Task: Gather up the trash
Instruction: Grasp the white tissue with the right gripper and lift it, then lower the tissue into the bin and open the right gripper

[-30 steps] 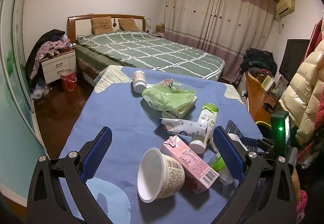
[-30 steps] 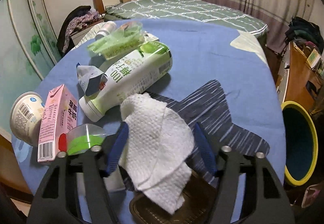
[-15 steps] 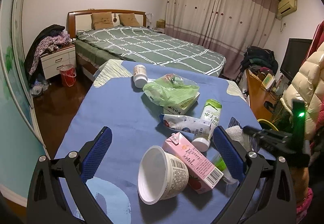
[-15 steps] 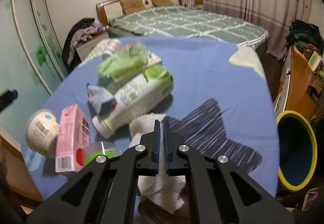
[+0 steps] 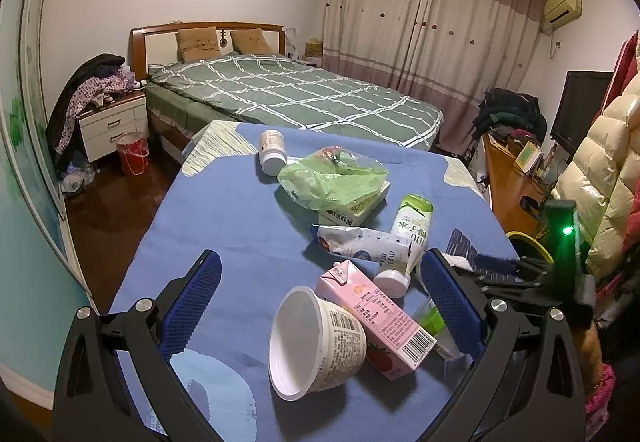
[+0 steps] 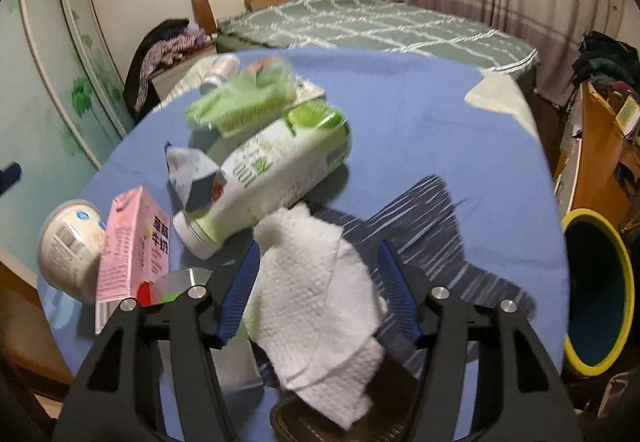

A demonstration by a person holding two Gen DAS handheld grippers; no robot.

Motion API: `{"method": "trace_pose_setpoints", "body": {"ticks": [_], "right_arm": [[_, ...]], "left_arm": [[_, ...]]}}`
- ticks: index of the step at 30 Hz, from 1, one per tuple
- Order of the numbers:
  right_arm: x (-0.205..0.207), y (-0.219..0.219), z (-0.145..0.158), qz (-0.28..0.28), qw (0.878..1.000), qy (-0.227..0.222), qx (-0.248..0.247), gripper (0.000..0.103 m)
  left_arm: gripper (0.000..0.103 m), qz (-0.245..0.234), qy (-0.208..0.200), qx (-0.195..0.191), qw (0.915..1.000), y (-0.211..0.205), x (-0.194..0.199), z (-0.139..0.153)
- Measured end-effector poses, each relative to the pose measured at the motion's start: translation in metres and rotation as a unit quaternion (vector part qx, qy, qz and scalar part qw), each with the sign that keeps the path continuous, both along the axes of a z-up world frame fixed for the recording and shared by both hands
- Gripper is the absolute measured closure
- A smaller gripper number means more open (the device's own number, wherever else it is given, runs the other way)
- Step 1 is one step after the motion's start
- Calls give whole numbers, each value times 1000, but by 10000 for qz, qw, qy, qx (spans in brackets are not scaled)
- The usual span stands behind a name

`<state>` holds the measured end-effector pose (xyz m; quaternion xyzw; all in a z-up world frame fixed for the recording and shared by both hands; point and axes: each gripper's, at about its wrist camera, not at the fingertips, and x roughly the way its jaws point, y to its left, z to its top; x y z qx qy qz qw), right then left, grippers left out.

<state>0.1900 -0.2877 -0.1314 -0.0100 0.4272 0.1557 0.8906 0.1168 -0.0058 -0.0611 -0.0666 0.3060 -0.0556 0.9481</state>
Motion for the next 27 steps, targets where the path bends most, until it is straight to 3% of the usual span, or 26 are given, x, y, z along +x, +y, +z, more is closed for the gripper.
{"method": "trace_pose_setpoints", "body": {"ticks": [1,2,3,4,5,18,22,27], "right_arm": [[1,3,-3,17,10000,35,-56,44],[4,6,-7,61,9998,111,-155,55],[4,8,-9,100,9997,145,-185,83],[5,11,-10,153,9995,180,-226,95],[5,12,-10,166,9994,166,-244,98],[-14,-41,63,-384,9953,-870,161,98],[-16,-80,78,-873,9904,-1066,103,98],[-12,-143,75,-1639,9807,-1063,-79,98]], "left_arm": [[5,6,-2,1,10000,1,0,0],[5,14,7,3,10000,0,0,0],[5,17,15,-2,10000,1,0,0],[5,18,29,-11,10000,2,1,-1],[5,19,37,-19,10000,3,1,-1],[5,-57,118,-23,9999,0,7,-7],[5,-104,133,8,9999,-4,9,-9],[5,-110,189,69,9997,-6,9,-13]]}}
